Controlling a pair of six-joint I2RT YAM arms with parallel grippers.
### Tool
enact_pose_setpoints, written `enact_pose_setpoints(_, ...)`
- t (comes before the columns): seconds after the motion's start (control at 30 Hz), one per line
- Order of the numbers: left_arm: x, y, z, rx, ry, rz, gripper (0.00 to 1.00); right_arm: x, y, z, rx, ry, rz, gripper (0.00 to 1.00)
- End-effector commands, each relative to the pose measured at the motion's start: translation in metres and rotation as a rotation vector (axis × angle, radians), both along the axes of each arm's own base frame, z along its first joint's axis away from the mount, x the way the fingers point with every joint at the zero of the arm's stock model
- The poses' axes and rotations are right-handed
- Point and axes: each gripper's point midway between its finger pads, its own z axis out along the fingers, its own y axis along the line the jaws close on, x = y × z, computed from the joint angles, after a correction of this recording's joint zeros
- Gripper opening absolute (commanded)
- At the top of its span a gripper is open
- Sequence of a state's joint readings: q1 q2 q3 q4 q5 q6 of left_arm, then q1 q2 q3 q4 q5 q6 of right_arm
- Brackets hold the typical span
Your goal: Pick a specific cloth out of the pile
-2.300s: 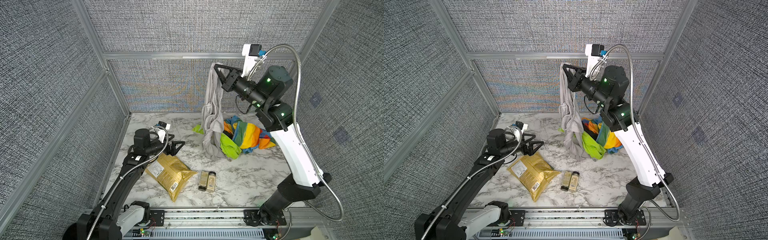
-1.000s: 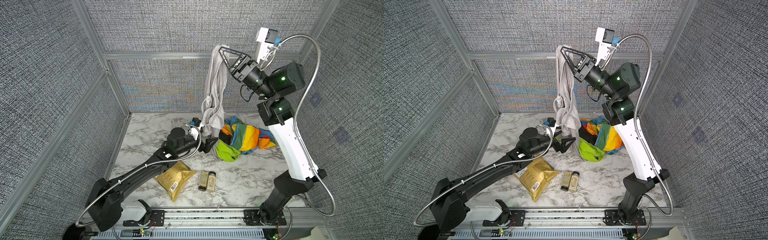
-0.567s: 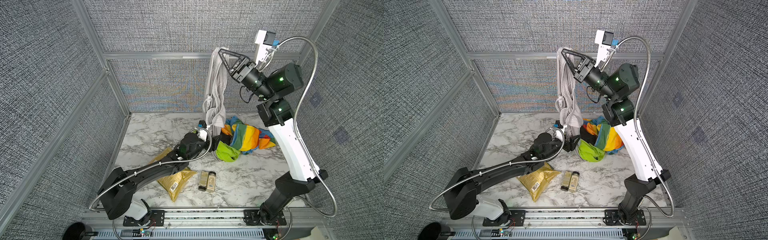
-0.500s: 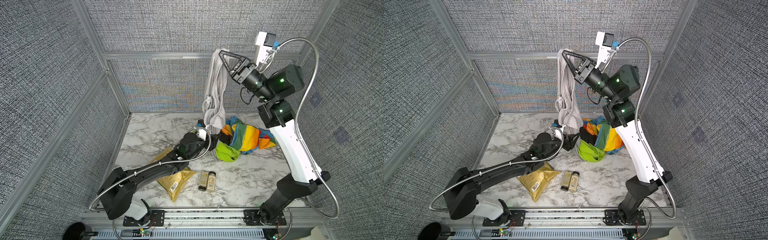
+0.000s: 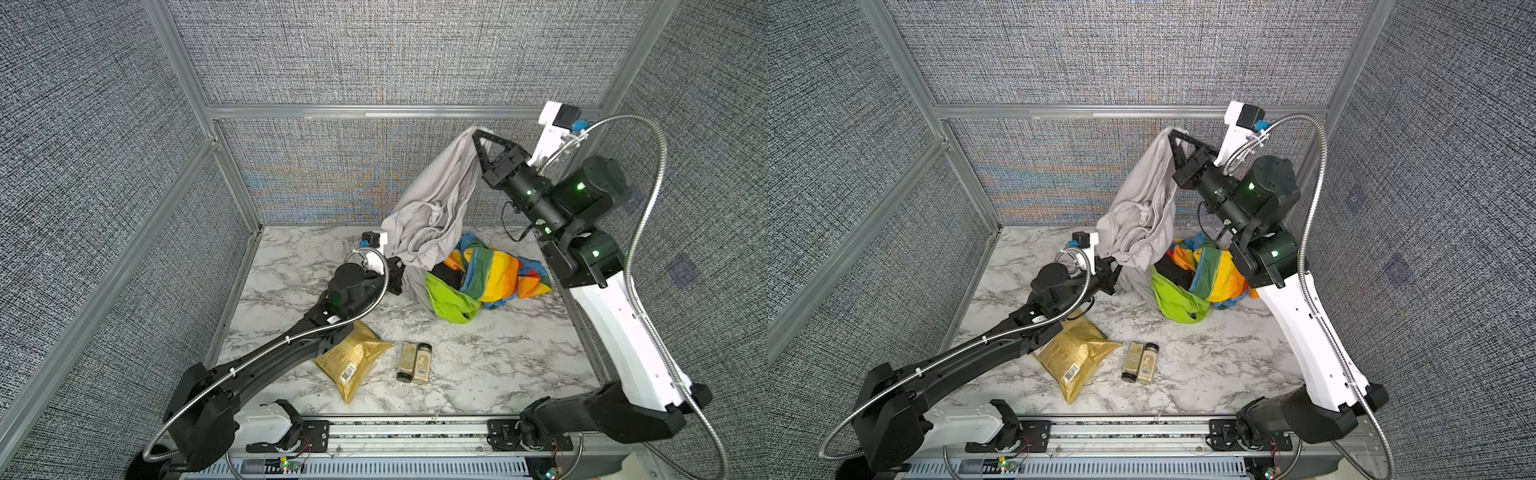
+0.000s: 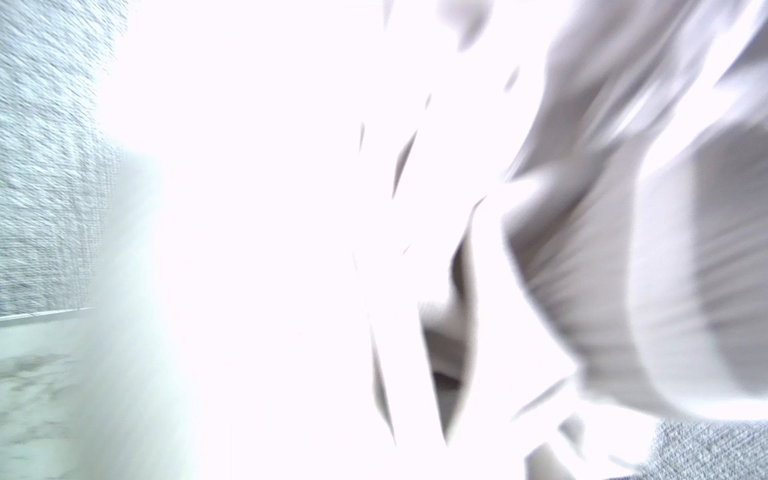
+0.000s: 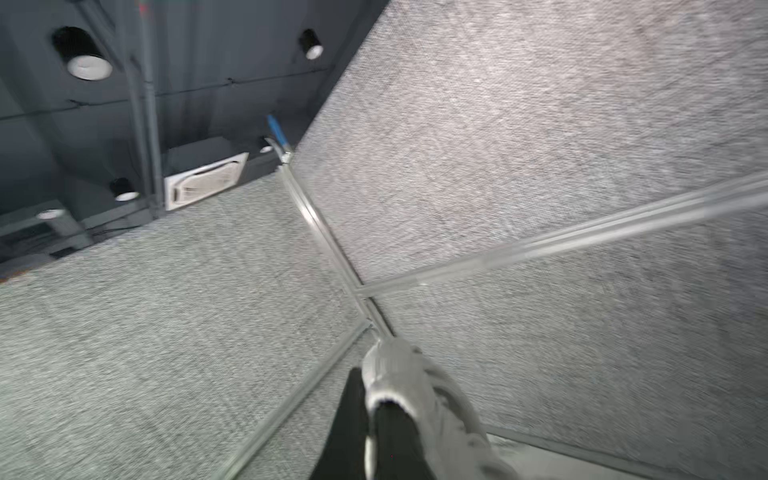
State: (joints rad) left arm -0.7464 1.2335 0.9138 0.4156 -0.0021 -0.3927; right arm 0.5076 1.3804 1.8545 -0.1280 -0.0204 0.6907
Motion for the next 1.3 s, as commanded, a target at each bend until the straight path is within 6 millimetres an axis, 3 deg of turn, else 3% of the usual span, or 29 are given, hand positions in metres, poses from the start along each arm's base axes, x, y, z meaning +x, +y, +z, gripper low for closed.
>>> enact_pose_setpoints(0.0, -0.003, 0.014, 0.024, 0.003, -0.036, 0.003, 0.00, 0.015, -0.017, -0.049, -0.102, 0.094, -0.136, 0.05)
enact_pose_setpoints(0.23, 0.016, 0.054, 0.073, 0.016, -0.043, 0.095, 0.00, 0.015, 0.007, -0.129, -0.232, 0.231, -0.014, 0.09)
enact_pose_setpoints(0.5, 0.018, 0.065, 0.098, 0.045, -0.052, 0.079, 0.00, 0.006, 0.031, -0.243, -0.340, 0.427, 0.110, 0.16)
enact_pose_setpoints(0.57, 0.017, 0.064, 0.101, 0.045, -0.059, 0.062, 0.00, 0.005, 0.033, -0.265, -0.351, 0.459, 0.123, 0.21)
enact_pose_setpoints(0.63, 0.015, 0.060, 0.100, 0.065, -0.071, 0.040, 0.00, 0.001, 0.034, -0.282, -0.373, 0.483, 0.143, 0.38)
enact_pose_setpoints(0.73, 0.015, 0.062, 0.093, 0.109, -0.078, 0.048, 0.00, -0.004, 0.030, -0.300, -0.439, 0.504, 0.139, 0.74)
enact_pose_setpoints(0.83, 0.014, 0.068, 0.090, 0.134, -0.080, 0.071, 0.00, -0.008, 0.010, -0.314, -0.537, 0.532, 0.065, 0.89)
enact_pose_setpoints(1.0, 0.008, 0.079, 0.096, 0.152, -0.102, 0.098, 0.00, -0.023, -0.012, -0.338, -0.638, 0.556, 0.017, 0.97)
enact_pose_setpoints(1.27, 0.009, 0.104, 0.105, 0.190, -0.100, 0.173, 0.00, -0.057, -0.012, -0.328, -0.666, 0.465, 0.120, 0.99)
